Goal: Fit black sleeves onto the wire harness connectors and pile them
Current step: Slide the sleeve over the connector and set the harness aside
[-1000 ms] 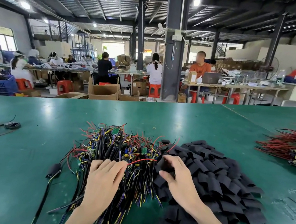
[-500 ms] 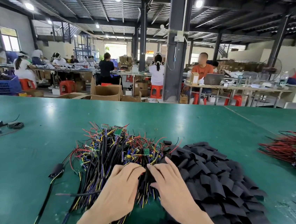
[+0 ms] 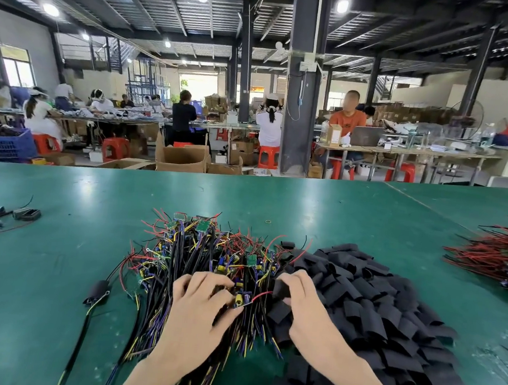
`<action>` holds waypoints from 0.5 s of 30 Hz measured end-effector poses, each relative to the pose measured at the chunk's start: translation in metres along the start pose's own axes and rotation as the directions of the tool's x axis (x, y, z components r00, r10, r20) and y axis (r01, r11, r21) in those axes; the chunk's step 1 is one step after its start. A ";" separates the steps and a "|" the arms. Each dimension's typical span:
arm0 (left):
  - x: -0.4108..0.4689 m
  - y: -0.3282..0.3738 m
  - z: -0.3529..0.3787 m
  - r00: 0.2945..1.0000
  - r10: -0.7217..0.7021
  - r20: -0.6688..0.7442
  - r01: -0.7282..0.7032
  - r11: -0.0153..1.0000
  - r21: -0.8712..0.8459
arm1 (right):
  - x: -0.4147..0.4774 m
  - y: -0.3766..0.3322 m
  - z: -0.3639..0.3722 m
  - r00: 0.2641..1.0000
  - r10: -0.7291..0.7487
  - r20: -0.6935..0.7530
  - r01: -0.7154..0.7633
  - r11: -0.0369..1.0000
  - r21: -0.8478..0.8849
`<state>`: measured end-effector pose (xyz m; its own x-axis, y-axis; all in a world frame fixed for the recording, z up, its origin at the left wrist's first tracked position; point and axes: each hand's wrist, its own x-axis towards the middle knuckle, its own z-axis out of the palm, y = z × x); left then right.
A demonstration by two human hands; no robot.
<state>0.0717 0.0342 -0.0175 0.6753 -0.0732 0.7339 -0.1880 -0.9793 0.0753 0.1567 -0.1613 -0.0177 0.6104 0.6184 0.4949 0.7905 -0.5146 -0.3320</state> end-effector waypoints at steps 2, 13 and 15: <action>0.002 0.002 -0.002 0.999 0.032 -0.007 -0.033 0.996 -0.077 | -0.001 0.001 0.000 0.999 -0.036 0.018 0.036 0.999 0.010; 0.004 0.015 -0.017 0.972 -0.090 0.218 0.174 0.898 -0.404 | 0.002 0.000 -0.010 0.991 -0.119 0.056 0.121 0.992 -0.020; 0.003 0.014 -0.015 0.973 -0.103 0.207 0.173 0.918 -0.358 | 0.002 -0.001 -0.009 0.985 -0.161 0.069 0.167 0.981 -0.099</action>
<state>0.0604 0.0230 -0.0034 0.8237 -0.0094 0.5669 -0.3108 -0.8438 0.4376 0.1569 -0.1651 -0.0098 0.4771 0.7326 0.4855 0.8727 -0.4603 -0.1630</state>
